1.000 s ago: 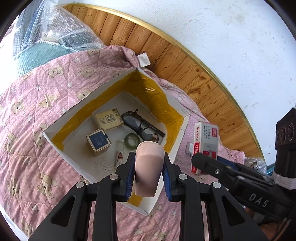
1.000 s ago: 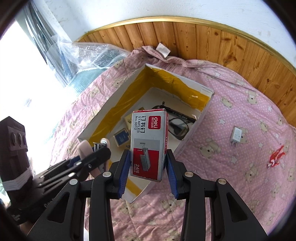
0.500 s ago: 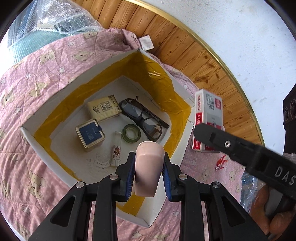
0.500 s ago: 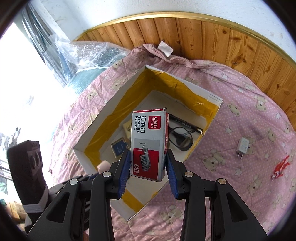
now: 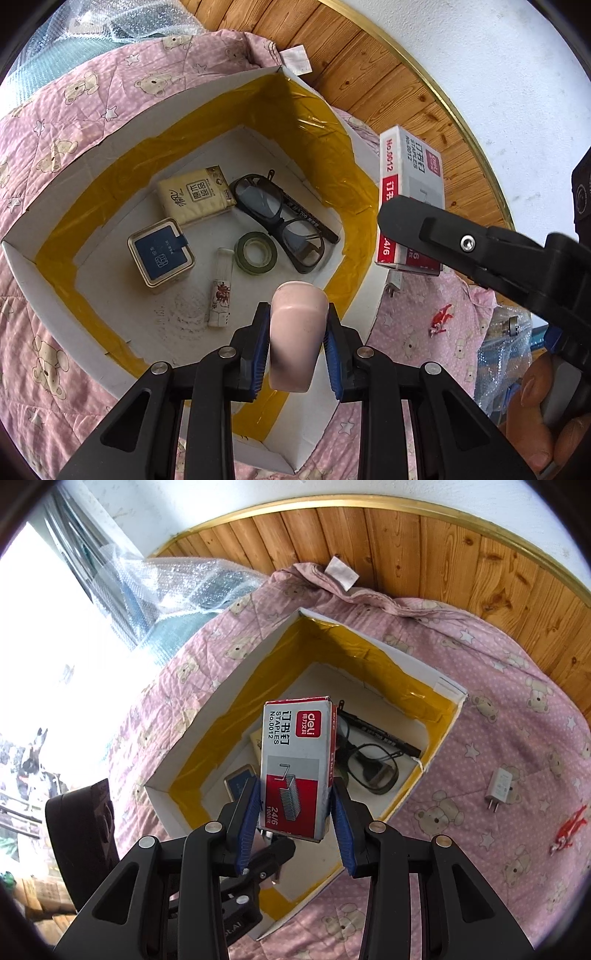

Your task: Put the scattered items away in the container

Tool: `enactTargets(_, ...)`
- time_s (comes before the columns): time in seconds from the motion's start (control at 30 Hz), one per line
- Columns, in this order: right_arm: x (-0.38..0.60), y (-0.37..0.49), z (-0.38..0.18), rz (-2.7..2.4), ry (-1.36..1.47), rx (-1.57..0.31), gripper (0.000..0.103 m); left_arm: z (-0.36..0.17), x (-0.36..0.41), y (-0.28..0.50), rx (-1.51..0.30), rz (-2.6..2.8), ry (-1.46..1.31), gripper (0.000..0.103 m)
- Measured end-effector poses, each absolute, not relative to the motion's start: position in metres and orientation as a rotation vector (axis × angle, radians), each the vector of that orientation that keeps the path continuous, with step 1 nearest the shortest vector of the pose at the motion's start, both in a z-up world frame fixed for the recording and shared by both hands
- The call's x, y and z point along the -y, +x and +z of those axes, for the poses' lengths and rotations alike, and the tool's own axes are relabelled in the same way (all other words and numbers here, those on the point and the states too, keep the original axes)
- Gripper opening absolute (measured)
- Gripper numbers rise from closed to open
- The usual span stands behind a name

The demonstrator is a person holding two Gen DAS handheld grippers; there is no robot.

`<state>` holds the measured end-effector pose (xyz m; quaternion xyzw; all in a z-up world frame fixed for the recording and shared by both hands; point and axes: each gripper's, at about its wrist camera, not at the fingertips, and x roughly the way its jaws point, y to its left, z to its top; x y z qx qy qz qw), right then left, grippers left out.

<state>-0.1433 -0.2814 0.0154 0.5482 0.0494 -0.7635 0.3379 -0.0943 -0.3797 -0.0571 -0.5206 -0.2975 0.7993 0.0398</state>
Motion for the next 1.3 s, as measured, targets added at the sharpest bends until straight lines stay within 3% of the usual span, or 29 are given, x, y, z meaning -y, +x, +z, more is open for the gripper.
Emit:
enactTargets(0.33,0.302,-0.151,0.012,-1.963,1.388,-0.177,0.043,-0.063,0.388,-0.097,0.942,2.48,-1.617,0.032)
enactTargets(0.37,0.305,-0.15,0.012,-1.97,1.376,-0.19,0.045,-0.063,0.39,-0.097,0.962,2.485,-1.61,0.038)
enactTargets(0.4,0.307,-0.15,0.012,-1.977,1.364,-0.202,0.047,-0.064,0.393,-0.097,0.977,2.491,-1.608,0.05)
enactTargets(0.47,0.307,-0.15,0.01,-1.978,1.371,-0.194,0.05,-0.064,0.399,-0.096,1.007,2.507,-1.604,0.057)
enactTargets(0.83,0.272,-0.154,-0.009,-1.987,1.5,-0.056,0.05,-0.056,0.431,-0.094,1.07,2.552,-1.581,0.057)
enactTargets(1.3,0.263,-0.13,0.013,-1.994,1.458,-0.036,0.05,-0.029,0.406,-0.086,0.975,2.543,-1.534,0.057)
